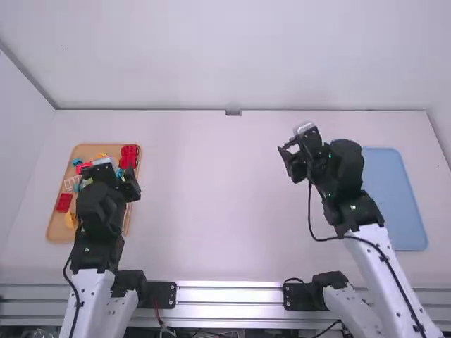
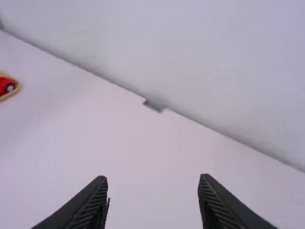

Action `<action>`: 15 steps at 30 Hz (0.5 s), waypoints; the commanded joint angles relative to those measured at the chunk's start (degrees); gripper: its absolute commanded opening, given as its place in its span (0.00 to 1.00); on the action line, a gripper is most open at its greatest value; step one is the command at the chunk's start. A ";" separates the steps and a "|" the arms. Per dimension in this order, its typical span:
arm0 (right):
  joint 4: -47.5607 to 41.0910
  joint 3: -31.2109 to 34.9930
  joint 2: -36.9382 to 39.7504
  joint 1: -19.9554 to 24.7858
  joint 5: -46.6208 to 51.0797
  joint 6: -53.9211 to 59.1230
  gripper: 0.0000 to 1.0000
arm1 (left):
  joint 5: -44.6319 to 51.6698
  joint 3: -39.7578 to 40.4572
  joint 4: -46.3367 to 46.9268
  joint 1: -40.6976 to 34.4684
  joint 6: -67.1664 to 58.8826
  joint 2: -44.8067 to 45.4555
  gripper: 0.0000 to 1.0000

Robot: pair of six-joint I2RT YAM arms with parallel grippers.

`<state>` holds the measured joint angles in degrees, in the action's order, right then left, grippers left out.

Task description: Assemble lego blocks to make yellow taxi

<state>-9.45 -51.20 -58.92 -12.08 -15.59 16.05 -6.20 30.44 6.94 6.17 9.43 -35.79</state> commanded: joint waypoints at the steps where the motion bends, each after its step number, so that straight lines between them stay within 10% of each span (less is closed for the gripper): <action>1: -1.42 -6.62 -5.89 -1.35 -3.75 3.46 0.58 | -1.48 4.02 0.40 0.92 2.38 -3.27 0.58; 15: -12.23 -29.37 -32.04 -8.86 -18.12 12.65 0.81 | -8.15 17.87 3.74 4.92 12.92 -19.59 0.81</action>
<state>-21.34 -77.43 -89.45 -19.99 -29.76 26.39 -12.60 46.17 10.46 10.24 19.55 -54.19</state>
